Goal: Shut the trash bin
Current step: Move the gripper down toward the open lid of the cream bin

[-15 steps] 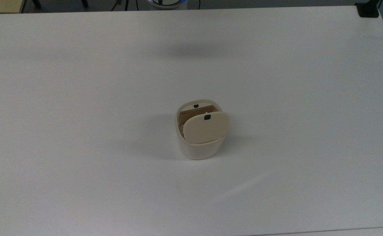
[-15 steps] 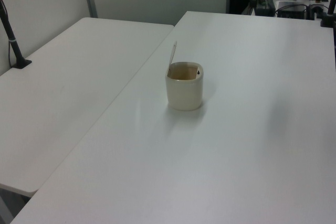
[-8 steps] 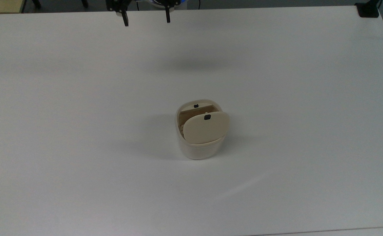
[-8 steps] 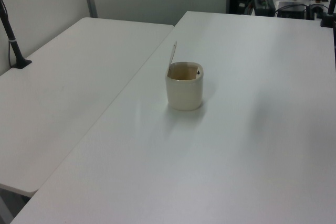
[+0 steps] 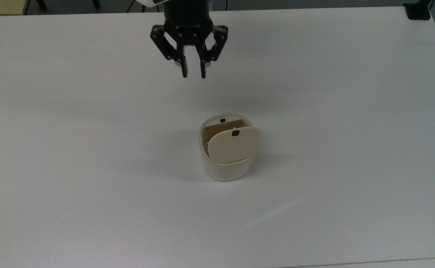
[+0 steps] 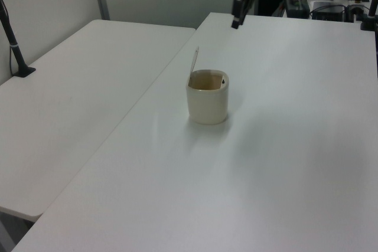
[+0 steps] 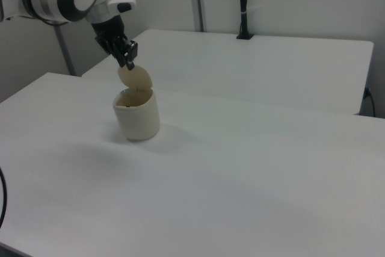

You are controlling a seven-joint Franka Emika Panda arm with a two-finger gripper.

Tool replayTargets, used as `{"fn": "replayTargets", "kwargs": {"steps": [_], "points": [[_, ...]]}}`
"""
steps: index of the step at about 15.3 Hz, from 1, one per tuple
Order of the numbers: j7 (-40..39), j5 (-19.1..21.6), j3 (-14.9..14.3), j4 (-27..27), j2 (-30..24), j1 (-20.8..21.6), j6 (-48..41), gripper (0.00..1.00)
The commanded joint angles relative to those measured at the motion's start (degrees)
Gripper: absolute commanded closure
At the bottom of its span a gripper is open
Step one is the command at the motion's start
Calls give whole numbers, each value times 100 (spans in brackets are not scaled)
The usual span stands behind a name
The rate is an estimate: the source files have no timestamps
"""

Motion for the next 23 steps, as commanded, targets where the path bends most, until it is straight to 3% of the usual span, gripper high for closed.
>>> {"fn": "replayTargets", "kwargs": {"steps": [1, 5, 7, 11, 23], "points": [[2375, -182, -8, 330, 493, 327, 961, 100], [3994, -208, -17, 488, 757, 397, 1708, 100], [4410, -217, -26, 488, 888, 485, 2174, 100], [4542, -226, -26, 488, 1161, 520, 2500, 100], [4604, -999, -35, 102, 1188, 573, 2704, 100]]}}
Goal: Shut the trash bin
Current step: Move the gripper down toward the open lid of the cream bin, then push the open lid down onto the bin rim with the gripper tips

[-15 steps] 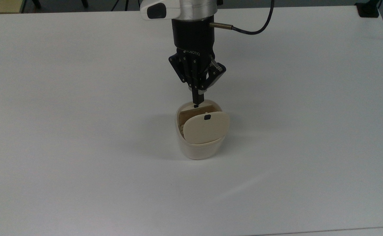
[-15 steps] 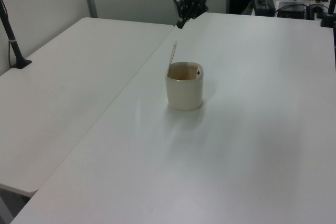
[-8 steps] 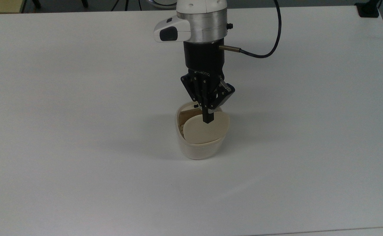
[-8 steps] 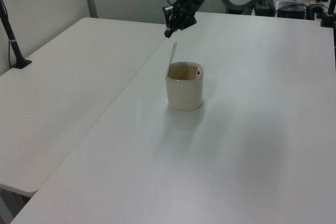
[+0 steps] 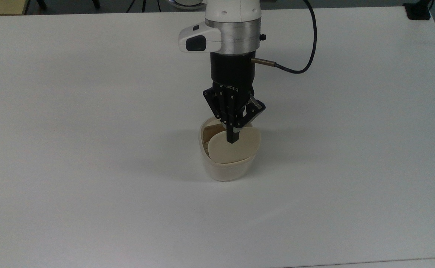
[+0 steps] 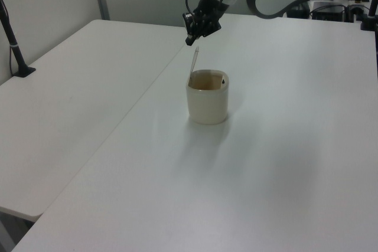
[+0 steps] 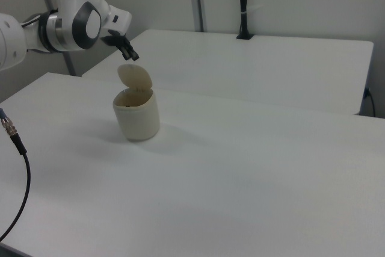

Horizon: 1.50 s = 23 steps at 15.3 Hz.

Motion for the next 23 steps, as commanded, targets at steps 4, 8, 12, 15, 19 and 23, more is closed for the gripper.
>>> {"fn": "replayTargets", "kwargs": {"steps": [4, 8, 12, 15, 19, 23], "points": [[-4, -240, -28, -197, -57, 12, -138, 100], [-355, -240, -28, -758, -452, 12, -411, 100], [-575, -240, -20, -892, -496, 12, -709, 100], [-778, -240, -19, -1005, -462, 12, -938, 100], [-787, -240, -19, -1146, -426, 47, -938, 100], [-884, -240, -11, -1173, -295, 91, -938, 100]]}}
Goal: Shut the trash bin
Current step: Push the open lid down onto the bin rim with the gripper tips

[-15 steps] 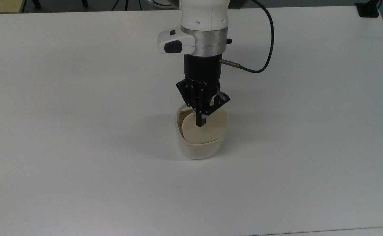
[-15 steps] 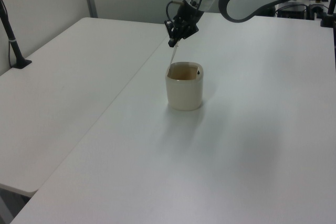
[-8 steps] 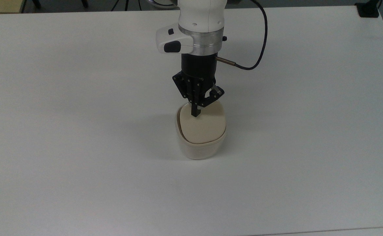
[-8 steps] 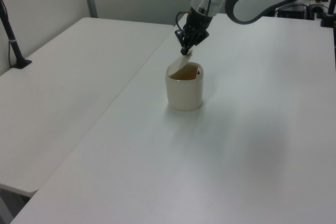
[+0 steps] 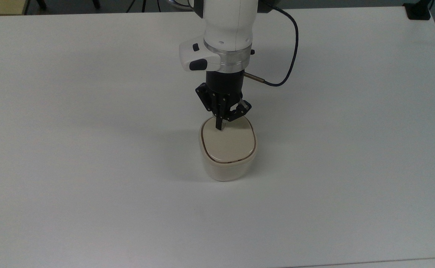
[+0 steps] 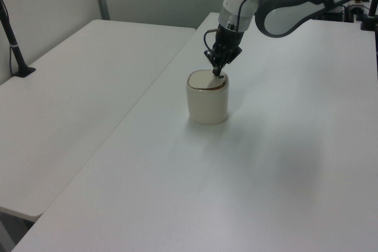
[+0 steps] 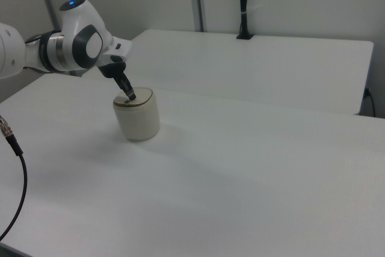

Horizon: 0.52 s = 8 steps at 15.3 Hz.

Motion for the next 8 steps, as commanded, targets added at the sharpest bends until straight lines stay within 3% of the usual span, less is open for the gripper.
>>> {"fn": "replayTargets", "kwargs": {"steps": [1, 8], "points": [[-125, -97, -10, -144, 34, 70, -79, 100], [-134, -202, -1, -100, -61, 43, -105, 100]]}}
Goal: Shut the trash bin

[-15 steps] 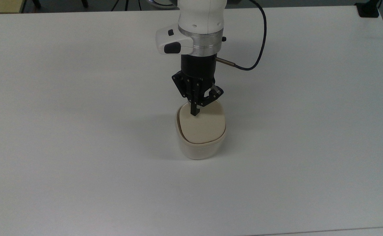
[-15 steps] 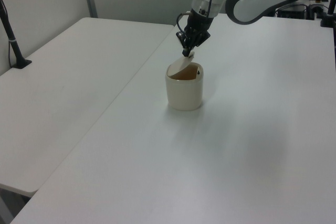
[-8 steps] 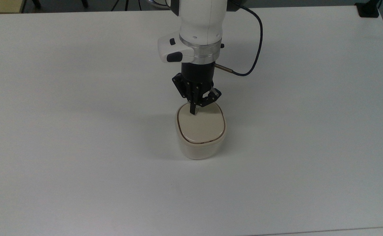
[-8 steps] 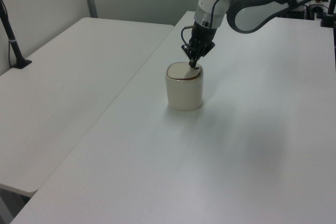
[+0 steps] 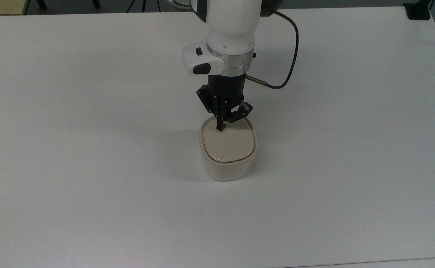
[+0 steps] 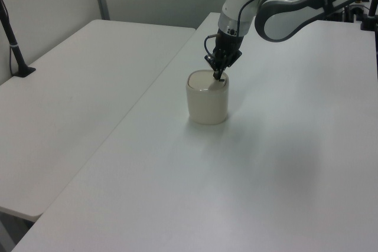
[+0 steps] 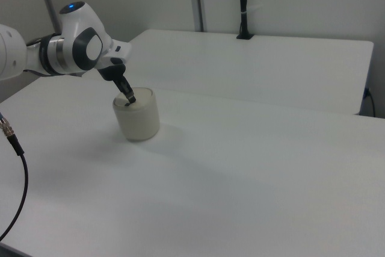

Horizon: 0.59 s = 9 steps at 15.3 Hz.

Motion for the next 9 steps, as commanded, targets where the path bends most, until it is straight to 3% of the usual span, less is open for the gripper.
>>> {"fn": "replayTargets", "kwargs": {"steps": [1, 4, 9], "points": [[-65, -74, -14, -76, -251, 1, -209, 100], [-292, 57, -6, -49, -786, -121, -849, 100], [-1862, 997, -23, -76, -1867, -473, -2334, 100]]}}
